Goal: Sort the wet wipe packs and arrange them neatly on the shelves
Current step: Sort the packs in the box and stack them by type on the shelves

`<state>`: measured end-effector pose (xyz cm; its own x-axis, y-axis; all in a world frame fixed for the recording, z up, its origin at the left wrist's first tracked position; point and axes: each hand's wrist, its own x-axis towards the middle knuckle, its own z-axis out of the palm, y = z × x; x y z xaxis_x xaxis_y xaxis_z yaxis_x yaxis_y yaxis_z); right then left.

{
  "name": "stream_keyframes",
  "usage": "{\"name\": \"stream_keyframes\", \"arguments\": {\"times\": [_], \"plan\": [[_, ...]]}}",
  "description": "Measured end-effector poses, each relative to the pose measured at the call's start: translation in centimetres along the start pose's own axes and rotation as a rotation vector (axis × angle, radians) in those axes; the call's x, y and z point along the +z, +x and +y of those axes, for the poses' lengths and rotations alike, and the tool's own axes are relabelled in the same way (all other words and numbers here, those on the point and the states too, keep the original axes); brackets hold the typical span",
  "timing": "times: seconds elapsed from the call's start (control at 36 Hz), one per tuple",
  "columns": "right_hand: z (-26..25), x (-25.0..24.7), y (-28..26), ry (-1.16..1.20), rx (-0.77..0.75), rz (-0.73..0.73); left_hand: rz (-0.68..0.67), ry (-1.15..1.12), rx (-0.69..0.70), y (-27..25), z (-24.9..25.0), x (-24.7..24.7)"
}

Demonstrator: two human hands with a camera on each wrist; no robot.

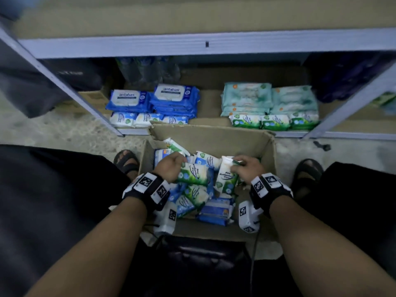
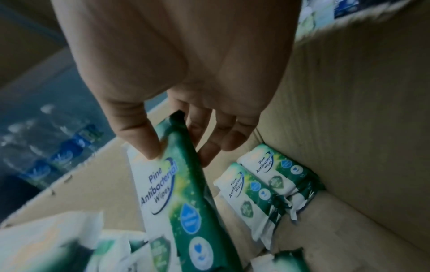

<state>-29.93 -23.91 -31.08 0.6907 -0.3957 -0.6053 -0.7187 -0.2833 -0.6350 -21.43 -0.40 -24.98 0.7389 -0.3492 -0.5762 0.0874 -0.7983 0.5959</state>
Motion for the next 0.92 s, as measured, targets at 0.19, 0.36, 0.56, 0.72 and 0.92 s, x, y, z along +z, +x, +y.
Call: {"name": "stream_keyframes", "arguments": {"times": [0.19, 0.36, 0.56, 0.72, 0.92], "plan": [[-0.2, -2.8, -2.7, 0.316, 0.005, 0.136, 0.065, -0.359, -0.031, -1.1, 3.6, 1.5], [0.6, -4.7, -4.4, 0.587, 0.001, 0.28, 0.061, -0.642, -0.178, -1.4, 6.0, 2.3], [2.0, -6.7, -5.3, 0.786, -0.008, 0.375, -0.031, -0.744, -0.153, -1.4, 7.1, 2.8], [2.4, -7.0, -6.8, 0.909, -0.065, 0.162, -0.108, -0.646, -0.18, -1.5, 7.2, 3.8], [3.2, -5.3, -7.0, 0.744, -0.18, 0.073, -0.284, -0.611, -0.132, -2.3, 8.6, 6.2]]}}
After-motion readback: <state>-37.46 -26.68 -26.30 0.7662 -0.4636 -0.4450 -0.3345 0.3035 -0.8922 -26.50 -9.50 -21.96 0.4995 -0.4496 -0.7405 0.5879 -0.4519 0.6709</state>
